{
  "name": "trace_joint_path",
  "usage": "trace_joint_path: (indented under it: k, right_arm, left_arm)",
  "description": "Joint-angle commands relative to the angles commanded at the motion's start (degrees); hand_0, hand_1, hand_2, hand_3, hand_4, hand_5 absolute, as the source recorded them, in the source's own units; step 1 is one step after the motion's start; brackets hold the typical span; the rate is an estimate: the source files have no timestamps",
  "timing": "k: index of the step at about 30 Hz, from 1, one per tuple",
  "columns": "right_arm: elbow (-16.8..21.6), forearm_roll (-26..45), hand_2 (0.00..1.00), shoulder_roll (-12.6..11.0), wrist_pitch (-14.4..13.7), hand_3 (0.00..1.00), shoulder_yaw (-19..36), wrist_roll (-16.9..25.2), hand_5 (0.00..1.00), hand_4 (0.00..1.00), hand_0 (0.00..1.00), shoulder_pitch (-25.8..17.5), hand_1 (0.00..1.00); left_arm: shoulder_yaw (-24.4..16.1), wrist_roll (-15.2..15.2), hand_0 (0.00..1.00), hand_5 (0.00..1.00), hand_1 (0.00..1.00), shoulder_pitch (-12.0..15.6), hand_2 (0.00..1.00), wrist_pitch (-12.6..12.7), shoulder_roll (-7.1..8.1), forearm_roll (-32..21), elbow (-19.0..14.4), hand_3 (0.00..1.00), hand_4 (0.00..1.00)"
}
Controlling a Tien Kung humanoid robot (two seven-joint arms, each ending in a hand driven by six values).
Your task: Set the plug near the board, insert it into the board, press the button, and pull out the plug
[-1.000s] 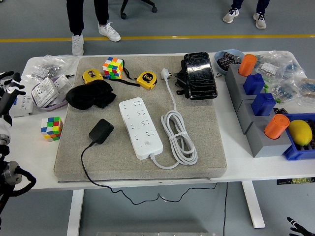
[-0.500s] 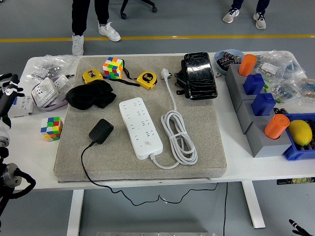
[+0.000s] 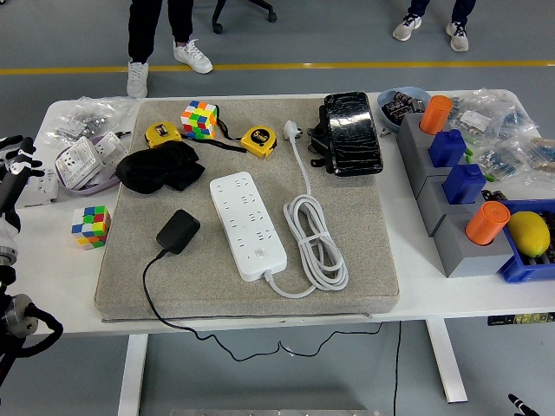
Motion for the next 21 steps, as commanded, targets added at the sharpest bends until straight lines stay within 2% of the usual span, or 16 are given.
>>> trace_joint_path:
  k: [10,14,21]
  right_arm:
    - [-0.20,0.03,0.602,0.28,0.51,0.548,0.21,-0.92,0.530,0.944,0.568,0.17,0.638]
    - [-0.38,0.29,0.605,0.18,0.67,0.550,-0.30,-1.30,0.530,0.945,0.568,0.07,0.638]
    - [-0.86,1.28,0.604,0.51,1.08,0.549,-0.92,-1.74,0.531,0.947,0.570,-0.10,0.638]
  left_arm:
    - [0.28,0.32,0.307,0.319,0.399,-0.20,0.475,0.01,-0.03,-0.21,-0.38,0.530,0.796]
    - [0.01,0.37,0.308,0.317,0.399,0.62,0.475,0.26,0.04,-0.03,-0.78,0.531,0.795]
    - [0.52,0.62,0.307,0.318,0.399,0.98,0.475,0.22,0.72,-0.48,-0.69,0.530,0.796]
